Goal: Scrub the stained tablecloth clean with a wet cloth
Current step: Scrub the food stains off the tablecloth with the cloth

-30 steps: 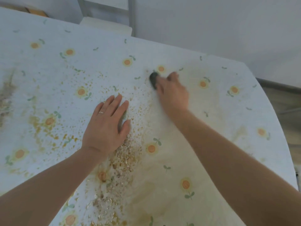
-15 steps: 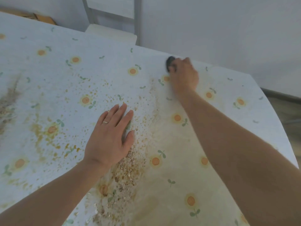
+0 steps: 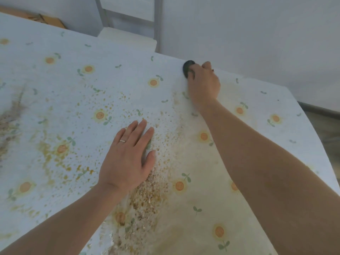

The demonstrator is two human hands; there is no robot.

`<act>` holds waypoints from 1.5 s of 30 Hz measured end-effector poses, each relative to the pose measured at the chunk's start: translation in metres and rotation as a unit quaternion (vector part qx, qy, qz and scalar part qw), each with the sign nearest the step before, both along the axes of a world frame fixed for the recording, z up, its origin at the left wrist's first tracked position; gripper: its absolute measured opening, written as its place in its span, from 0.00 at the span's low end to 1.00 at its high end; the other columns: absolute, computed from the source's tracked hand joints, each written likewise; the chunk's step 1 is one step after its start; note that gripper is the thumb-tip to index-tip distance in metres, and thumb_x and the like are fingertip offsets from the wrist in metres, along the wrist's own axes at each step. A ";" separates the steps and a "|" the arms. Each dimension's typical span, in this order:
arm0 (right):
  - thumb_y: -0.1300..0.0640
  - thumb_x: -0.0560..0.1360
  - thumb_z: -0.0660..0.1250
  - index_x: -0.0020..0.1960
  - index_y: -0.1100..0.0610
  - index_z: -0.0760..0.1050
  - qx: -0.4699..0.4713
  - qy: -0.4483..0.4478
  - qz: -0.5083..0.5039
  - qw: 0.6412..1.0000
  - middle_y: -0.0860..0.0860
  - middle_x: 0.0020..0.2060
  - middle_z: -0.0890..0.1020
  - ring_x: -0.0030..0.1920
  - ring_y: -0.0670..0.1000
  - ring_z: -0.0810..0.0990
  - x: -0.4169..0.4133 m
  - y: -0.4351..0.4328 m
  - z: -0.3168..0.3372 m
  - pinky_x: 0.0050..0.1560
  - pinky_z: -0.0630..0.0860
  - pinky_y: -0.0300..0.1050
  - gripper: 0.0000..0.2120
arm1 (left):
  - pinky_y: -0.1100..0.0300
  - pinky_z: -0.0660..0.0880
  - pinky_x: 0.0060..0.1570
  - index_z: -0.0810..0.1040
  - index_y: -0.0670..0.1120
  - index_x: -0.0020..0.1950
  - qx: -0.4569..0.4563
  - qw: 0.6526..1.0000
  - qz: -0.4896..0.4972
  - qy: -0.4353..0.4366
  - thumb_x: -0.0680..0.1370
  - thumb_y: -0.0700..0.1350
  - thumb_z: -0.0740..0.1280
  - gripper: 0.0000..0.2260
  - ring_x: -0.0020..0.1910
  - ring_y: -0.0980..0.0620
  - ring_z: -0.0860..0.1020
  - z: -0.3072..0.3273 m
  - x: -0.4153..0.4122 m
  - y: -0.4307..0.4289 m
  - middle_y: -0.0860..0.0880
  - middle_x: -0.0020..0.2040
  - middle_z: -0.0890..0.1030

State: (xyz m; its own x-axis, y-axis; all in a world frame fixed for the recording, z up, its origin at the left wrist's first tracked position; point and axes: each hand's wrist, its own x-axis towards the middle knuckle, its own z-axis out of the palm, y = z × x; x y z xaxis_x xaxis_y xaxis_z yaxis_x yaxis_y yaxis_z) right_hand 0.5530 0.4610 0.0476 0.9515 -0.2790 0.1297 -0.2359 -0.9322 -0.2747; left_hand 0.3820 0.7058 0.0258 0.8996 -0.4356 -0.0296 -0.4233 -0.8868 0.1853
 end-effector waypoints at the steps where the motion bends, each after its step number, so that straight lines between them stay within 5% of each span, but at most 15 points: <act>1: 0.51 0.82 0.57 0.59 0.51 0.78 0.000 0.007 0.054 0.999 0.53 0.54 0.73 0.43 0.59 0.79 -0.012 0.017 0.000 0.42 0.75 0.49 0.13 | 0.44 0.57 0.80 0.65 0.46 0.81 0.001 1.000 0.001 -0.001 0.85 0.58 0.50 0.29 0.83 0.46 0.57 0.000 0.000 0.000 0.45 0.83 0.60; 6: 0.50 0.80 0.59 0.53 0.52 0.79 0.004 0.010 0.262 0.965 0.49 0.44 0.76 0.30 0.54 0.75 -0.137 0.010 -0.003 0.29 0.77 0.48 0.12 | 0.43 0.58 0.80 0.67 0.44 0.80 -0.017 1.000 -0.002 -0.008 0.84 0.57 0.52 0.28 0.82 0.45 0.58 -0.001 -0.002 -0.001 0.44 0.82 0.62; 11: 0.49 0.80 0.59 0.55 0.54 0.76 -0.053 0.032 0.075 0.995 0.52 0.47 0.76 0.39 0.59 0.78 -0.088 -0.056 -0.001 0.37 0.70 0.47 0.12 | 0.43 0.58 0.80 0.67 0.45 0.81 -0.022 1.000 0.000 -0.001 0.85 0.57 0.51 0.28 0.83 0.46 0.58 -0.001 0.000 0.001 0.44 0.82 0.62; 14: 0.48 0.81 0.58 0.57 0.53 0.75 -0.010 0.006 -0.012 1.000 0.52 0.51 0.76 0.45 0.60 0.78 -0.037 -0.040 0.000 0.42 0.69 0.47 0.12 | 0.44 0.57 0.80 0.66 0.45 0.81 -0.019 1.000 0.006 0.003 0.85 0.57 0.51 0.28 0.83 0.47 0.57 -0.002 -0.002 0.001 0.45 0.83 0.61; 17: 0.46 0.82 0.58 0.56 0.52 0.76 0.014 0.023 0.058 0.998 0.51 0.52 0.75 0.44 0.58 0.78 -0.035 0.014 0.001 0.42 0.70 0.48 0.13 | 0.44 0.59 0.80 0.67 0.44 0.80 -0.024 1.000 0.009 -0.010 0.85 0.57 0.52 0.27 0.83 0.47 0.58 -0.005 -0.002 0.003 0.45 0.82 0.62; 22: 0.43 0.82 0.56 0.51 0.52 0.75 0.023 0.043 0.232 0.971 0.47 0.44 0.74 0.33 0.53 0.76 -0.142 0.056 0.007 0.34 0.77 0.48 0.15 | 0.45 0.58 0.80 0.69 0.43 0.79 -0.026 0.999 0.008 -0.018 0.85 0.56 0.53 0.27 0.82 0.47 0.58 -0.004 -0.001 0.001 0.45 0.81 0.64; 29: 0.49 0.83 0.57 0.61 0.51 0.70 -0.031 0.037 0.063 0.997 0.51 0.52 0.77 0.45 0.61 0.80 -0.057 -0.008 0.011 0.41 0.71 0.49 0.10 | 0.45 0.58 0.80 0.69 0.43 0.79 -0.031 0.999 0.010 -0.017 0.85 0.59 0.51 0.29 0.82 0.48 0.58 -0.002 -0.002 0.003 0.45 0.82 0.63; 32: 0.51 0.83 0.56 0.59 0.53 0.72 -0.014 0.050 0.084 0.995 0.53 0.53 0.76 0.48 0.62 0.79 -0.039 0.023 0.012 0.42 0.70 0.49 0.10 | 0.45 0.59 0.80 0.70 0.42 0.79 -0.036 0.999 0.011 -0.022 0.85 0.59 0.51 0.29 0.82 0.47 0.60 -0.001 -0.002 0.001 0.45 0.81 0.64; 39: 0.48 0.81 0.62 0.48 0.51 0.77 0.008 0.008 0.219 0.976 0.48 0.42 0.74 0.26 0.53 0.74 -0.176 0.042 0.001 0.23 0.72 0.45 0.09 | 0.48 0.55 0.81 0.69 0.41 0.78 -0.057 0.998 0.011 -0.012 0.84 0.55 0.54 0.27 0.82 0.48 0.59 -0.005 -0.001 0.001 0.45 0.81 0.64; 45: 0.47 0.83 0.57 0.56 0.53 0.73 -0.012 0.032 0.046 0.998 0.52 0.52 0.74 0.43 0.61 0.79 -0.088 -0.006 0.002 0.40 0.72 0.49 0.12 | 0.44 0.60 0.79 0.72 0.39 0.75 -0.067 0.997 0.012 -0.020 0.84 0.54 0.54 0.27 0.81 0.46 0.62 -0.005 -0.001 0.002 0.43 0.80 0.66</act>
